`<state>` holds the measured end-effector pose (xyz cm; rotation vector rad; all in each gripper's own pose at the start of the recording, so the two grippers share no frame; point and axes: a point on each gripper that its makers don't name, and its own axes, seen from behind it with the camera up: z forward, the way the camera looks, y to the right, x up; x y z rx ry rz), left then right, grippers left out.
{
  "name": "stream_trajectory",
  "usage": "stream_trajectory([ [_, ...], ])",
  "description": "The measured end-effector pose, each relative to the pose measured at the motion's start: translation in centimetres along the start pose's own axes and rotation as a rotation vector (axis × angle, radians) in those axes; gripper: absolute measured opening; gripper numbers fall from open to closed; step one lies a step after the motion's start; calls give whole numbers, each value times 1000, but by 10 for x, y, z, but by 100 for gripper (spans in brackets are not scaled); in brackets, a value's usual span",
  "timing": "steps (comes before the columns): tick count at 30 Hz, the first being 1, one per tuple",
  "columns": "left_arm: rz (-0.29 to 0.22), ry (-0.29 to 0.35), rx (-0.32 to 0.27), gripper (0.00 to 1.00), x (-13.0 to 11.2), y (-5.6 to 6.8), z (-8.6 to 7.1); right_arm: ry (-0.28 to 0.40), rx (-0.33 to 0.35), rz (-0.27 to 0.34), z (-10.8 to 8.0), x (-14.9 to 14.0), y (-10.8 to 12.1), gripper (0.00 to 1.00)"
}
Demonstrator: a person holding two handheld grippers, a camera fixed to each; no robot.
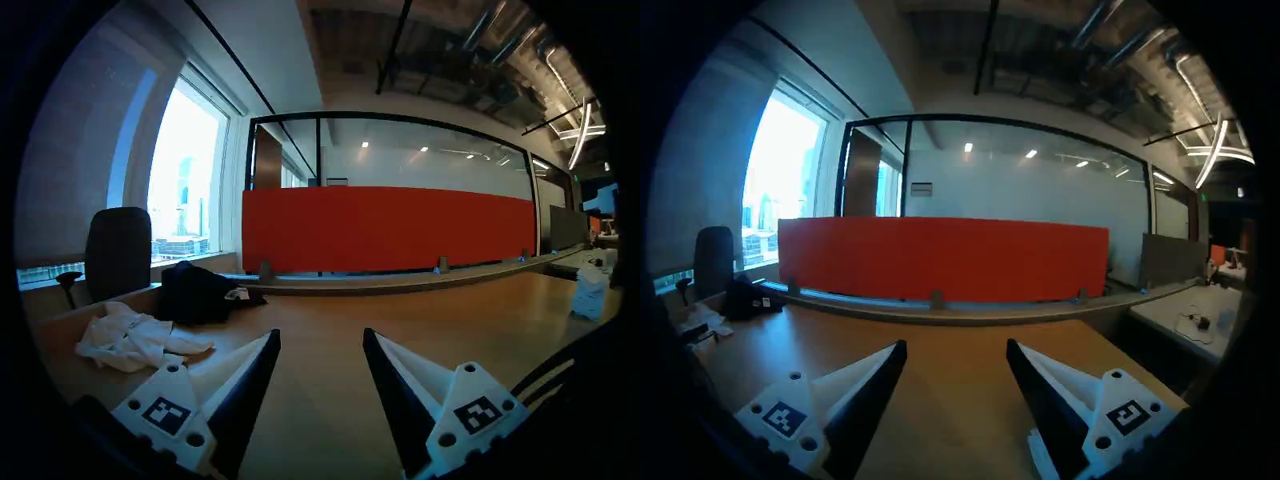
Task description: Fold towel
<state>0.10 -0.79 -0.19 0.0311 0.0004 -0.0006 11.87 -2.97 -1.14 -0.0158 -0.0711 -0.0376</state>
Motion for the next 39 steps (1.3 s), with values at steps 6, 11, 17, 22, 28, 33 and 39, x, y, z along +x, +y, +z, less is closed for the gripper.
stream_trajectory([
  [6, 0, 0, 0, 76, 0, 0, 0, 29, 1, -7, 3, -1, 4, 96],
  [11, 0, 0, 0, 76, -1, 0, -1, 58, 10, -12, 7, -8, 5, 96],
  [17, 0, 0, 0, 76, 0, 1, -1, 69, 21, -11, 14, -34, 8, 96],
  [22, 0, 0, 0, 76, 0, 1, 0, 67, 21, 3, 20, -56, 12, 96],
  [28, 0, 0, 0, 76, 0, 1, 0, 64, 7, 14, 22, -78, 21, 96],
  [33, 0, 0, 0, 76, 0, 1, 0, 64, -7, 35, 23, -92, 27, 96],
  [39, 0, 0, 0, 76, 0, 1, 0, 57, -6, 63, 22, -109, 27, 96],
])
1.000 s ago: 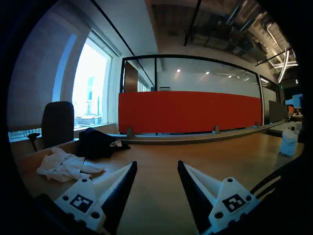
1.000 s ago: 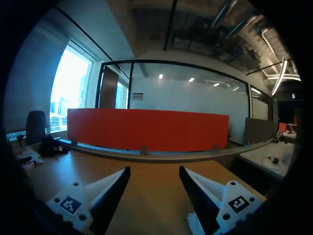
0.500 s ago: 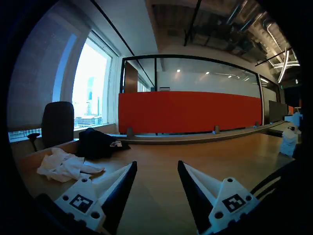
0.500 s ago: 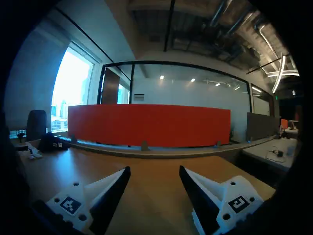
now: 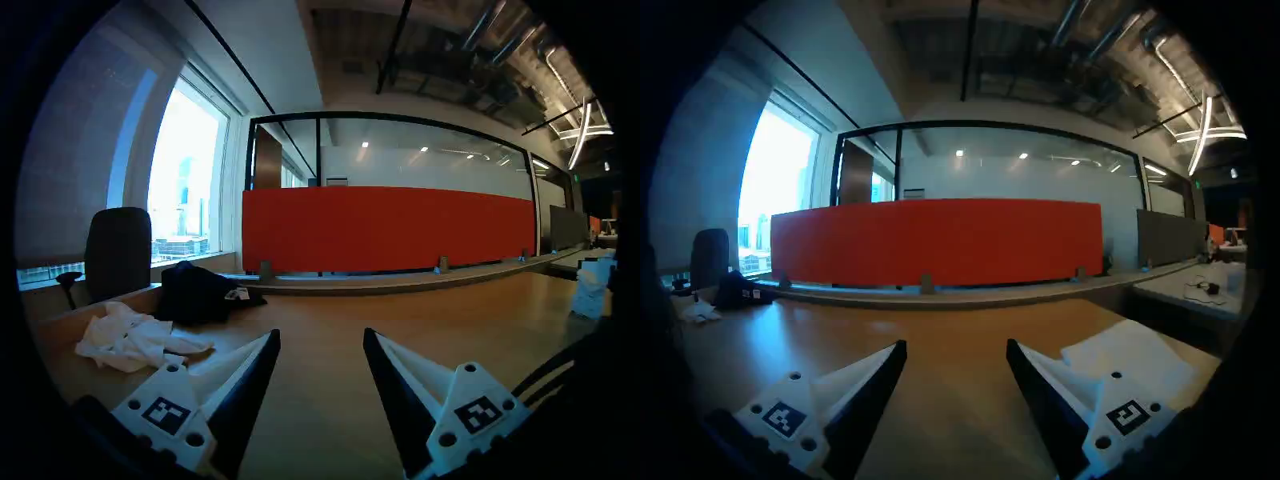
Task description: Fold towel
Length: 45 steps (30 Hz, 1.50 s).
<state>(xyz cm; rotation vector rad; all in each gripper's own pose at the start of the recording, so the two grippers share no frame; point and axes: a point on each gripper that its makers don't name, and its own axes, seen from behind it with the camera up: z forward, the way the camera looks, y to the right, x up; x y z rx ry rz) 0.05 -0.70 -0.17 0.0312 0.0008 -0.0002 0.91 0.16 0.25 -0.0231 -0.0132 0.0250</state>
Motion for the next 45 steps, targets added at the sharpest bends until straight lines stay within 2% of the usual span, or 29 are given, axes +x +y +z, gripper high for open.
stream_trajectory([
  [8, 0, 0, 0, 76, 0, 0, 0, 1, 2, 0, -3, -8, 4, 96],
  [23, 0, 0, 0, 76, 0, -1, 0, 15, 16, -25, -5, -8, -4, 96],
  [40, 0, 0, 0, 76, 0, -1, -1, 13, 16, -25, -5, -9, -5, 96],
  [45, 1, 0, 0, 76, 0, -1, -1, 13, 16, -25, -5, -9, -5, 100],
])
